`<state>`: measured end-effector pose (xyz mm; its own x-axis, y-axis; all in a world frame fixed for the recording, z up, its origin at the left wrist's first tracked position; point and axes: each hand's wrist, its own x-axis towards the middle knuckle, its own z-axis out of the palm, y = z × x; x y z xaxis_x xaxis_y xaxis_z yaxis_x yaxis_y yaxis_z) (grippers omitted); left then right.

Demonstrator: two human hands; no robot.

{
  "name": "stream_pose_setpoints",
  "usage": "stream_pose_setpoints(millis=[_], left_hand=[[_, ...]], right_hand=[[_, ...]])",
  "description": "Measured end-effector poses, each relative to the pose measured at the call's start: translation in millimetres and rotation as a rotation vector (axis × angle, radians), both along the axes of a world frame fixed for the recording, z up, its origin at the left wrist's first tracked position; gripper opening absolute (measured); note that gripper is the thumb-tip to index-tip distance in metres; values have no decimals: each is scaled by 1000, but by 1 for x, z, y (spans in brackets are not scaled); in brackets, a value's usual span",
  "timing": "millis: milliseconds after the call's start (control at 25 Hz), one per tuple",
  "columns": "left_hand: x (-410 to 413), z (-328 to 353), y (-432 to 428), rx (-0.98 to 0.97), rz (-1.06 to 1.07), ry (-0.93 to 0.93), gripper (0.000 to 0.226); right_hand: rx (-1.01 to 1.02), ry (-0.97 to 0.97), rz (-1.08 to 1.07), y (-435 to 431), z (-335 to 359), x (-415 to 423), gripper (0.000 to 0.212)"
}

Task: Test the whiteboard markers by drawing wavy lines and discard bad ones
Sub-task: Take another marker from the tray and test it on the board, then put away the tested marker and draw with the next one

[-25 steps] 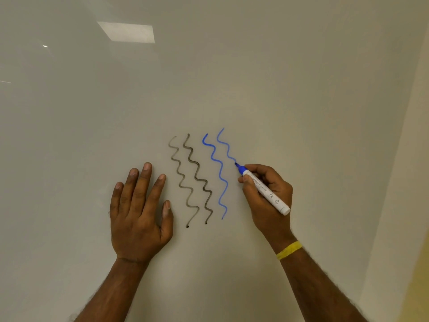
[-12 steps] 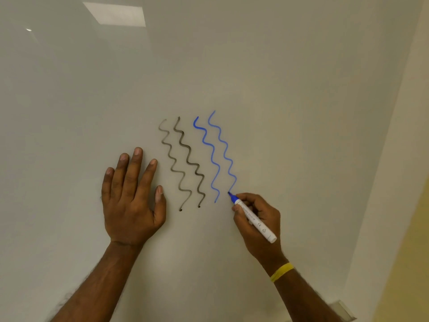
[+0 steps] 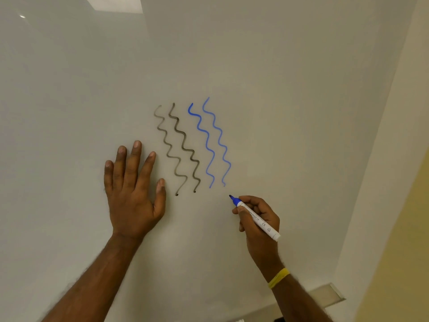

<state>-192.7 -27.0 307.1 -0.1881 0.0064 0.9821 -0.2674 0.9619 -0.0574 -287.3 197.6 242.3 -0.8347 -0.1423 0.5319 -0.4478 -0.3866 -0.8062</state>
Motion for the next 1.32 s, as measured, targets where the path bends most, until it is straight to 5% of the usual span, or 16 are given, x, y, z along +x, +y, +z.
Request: stream_pose_setpoints(millis=[600, 1080, 1320], left_hand=[[27, -198, 97, 269, -218, -667, 63], [16, -347, 154, 577, -178, -1365, 70], [-13, -380, 174, 672, -204, -1555, 67]], right_hand=[[106, -315, 82, 52, -122, 32, 8], [272, -862, -52, 155, -234, 37, 13], [270, -1016, -28, 178, -261, 35, 14]])
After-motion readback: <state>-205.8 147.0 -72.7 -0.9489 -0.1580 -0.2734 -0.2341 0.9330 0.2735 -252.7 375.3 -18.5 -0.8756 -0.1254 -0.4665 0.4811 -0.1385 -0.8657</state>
